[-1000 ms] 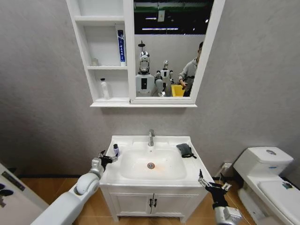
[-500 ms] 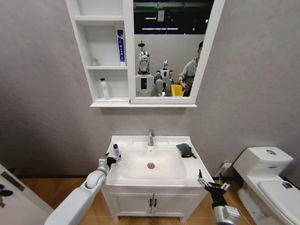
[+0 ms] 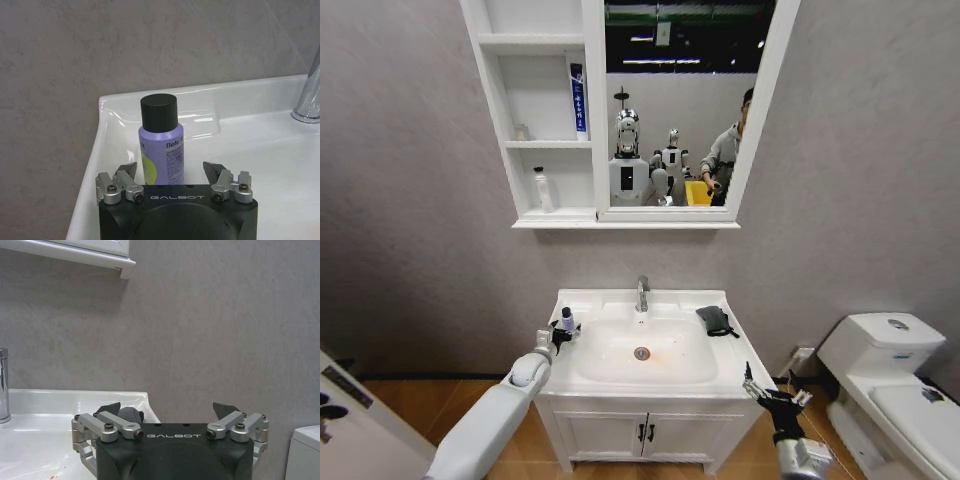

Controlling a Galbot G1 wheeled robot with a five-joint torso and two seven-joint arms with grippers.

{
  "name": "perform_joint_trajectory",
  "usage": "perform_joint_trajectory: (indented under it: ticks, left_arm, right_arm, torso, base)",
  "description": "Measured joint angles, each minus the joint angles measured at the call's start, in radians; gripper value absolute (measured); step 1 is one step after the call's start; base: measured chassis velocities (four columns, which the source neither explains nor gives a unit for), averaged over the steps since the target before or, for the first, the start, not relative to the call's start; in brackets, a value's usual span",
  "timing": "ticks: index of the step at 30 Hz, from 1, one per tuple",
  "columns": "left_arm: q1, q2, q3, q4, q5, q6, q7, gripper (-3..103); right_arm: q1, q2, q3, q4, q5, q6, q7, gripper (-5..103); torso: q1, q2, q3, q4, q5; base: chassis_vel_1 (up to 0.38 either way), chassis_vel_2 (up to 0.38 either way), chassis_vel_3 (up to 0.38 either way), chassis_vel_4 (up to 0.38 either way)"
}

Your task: Move facial cleanser and shampoo from washbasin to cabinet, then wipe washbasin with towel.

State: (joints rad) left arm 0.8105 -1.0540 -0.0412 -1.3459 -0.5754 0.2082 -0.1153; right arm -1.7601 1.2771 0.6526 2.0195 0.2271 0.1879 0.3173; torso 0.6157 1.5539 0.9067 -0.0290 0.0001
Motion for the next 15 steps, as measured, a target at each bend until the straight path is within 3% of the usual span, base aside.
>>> perform_joint_trajectory:
  ticks: [5, 7, 9, 15]
  left_arm:
    - [0.007, -0.006, -0.002, 0.003, 0.002, -0.018, 0.025, 53]
    - [0.007, -0.006, -0.002, 0.001, 0.002, -0.018, 0.025, 53]
    - [0.009, -0.001, -0.003, -0.006, 0.0, -0.018, 0.031, 43]
    - [0.024, 0.027, -0.01, -0.054, -0.015, -0.018, 0.037, 42]
  right_arm:
    - [0.001, -0.001, 0.0, -0.001, 0.001, -0.001, 0.002, 100]
    - [0.001, 0.0, 0.0, -0.001, 0.001, -0.001, 0.002, 100]
    - [0.0, 0.0, -0.001, 0.001, 0.0, -0.001, 0.003, 100]
    - [-0.004, 0.0, 0.0, 0.006, 0.001, 0.0, 0.003, 100]
  torso:
    - [0.0, 0.0, 0.0, 0.0, -0.0001]
    - [0.0, 0.0, 0.0, 0.0, -0.0001]
    - [0.0, 0.0, 0.0, -0.0001, -0.0001]
    - [0.0, 0.0, 0.0, -0.0001, -0.0002]
  base:
    - [0.0, 0.0, 0.0, 0.0]
    - [0.0, 0.0, 0.0, 0.0]
    - [0.0, 0.0, 0.0, 0.0]
    - [0.0, 0.0, 0.0, 0.0]
